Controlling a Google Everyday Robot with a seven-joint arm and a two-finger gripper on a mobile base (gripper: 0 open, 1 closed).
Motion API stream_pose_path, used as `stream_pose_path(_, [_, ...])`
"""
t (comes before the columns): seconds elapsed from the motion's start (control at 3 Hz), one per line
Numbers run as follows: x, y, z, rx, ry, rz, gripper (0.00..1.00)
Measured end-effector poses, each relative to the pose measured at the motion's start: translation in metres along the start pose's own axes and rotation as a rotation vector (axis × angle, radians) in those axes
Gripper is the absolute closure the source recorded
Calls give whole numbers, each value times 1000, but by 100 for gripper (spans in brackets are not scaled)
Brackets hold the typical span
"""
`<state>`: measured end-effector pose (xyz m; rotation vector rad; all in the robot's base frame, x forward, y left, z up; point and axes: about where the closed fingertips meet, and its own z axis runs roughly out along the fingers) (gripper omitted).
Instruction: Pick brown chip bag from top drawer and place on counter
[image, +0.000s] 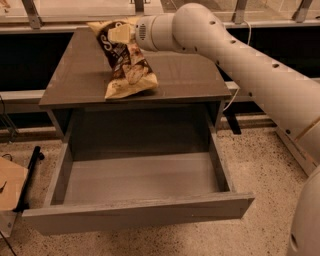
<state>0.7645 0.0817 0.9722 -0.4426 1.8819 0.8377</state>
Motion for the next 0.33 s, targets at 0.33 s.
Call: stream_pose_path(0.33, [1,1,1,-2,2,0,0])
